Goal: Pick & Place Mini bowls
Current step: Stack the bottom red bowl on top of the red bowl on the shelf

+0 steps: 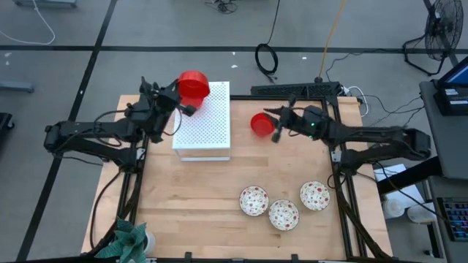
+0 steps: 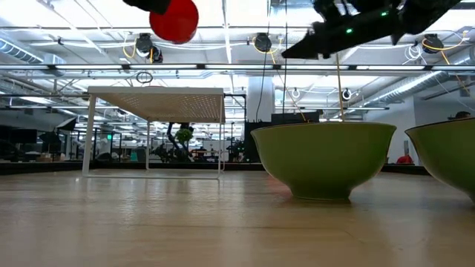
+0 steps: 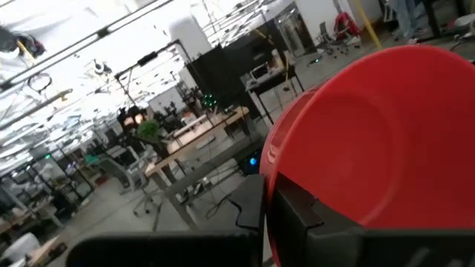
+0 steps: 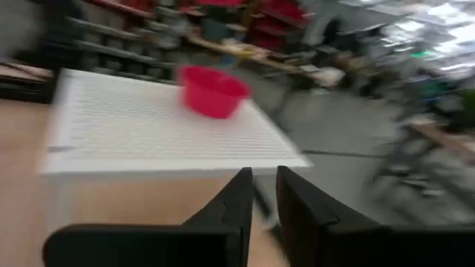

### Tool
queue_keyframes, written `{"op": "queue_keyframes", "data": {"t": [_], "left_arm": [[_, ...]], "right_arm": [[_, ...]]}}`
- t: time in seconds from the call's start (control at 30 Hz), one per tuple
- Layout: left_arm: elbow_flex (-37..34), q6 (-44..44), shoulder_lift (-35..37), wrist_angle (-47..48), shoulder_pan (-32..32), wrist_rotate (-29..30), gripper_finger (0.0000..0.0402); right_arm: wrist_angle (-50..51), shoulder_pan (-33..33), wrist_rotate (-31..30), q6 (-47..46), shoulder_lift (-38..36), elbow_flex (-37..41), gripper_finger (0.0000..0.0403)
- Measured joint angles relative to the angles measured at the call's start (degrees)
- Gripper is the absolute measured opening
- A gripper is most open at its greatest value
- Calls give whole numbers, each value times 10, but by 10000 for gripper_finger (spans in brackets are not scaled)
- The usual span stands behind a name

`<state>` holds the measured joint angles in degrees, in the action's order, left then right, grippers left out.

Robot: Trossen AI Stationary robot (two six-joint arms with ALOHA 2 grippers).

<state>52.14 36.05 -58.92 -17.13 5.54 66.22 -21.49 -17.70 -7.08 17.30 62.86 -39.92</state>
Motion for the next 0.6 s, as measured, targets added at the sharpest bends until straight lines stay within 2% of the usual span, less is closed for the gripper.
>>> {"op": "queue_keyframes", "data": {"t": [0.23,0.3,0.4,0.5,0.6], "left_arm": [[7,-32,40,51,21,15,11],[32,-35,40,87,28,41,8],[82,-62,38,169,38,55,6],[144,-134,33,283,49,-8,9],[219,-241,22,418,81,-138,5]], "right_arm": [[184,-29,219,4,-94,0,9],[211,-29,262,12,-106,0,3],[216,-29,282,17,-119,0,4],[215,-29,281,18,-123,0,5],[215,-29,280,20,-123,0,2]]}}
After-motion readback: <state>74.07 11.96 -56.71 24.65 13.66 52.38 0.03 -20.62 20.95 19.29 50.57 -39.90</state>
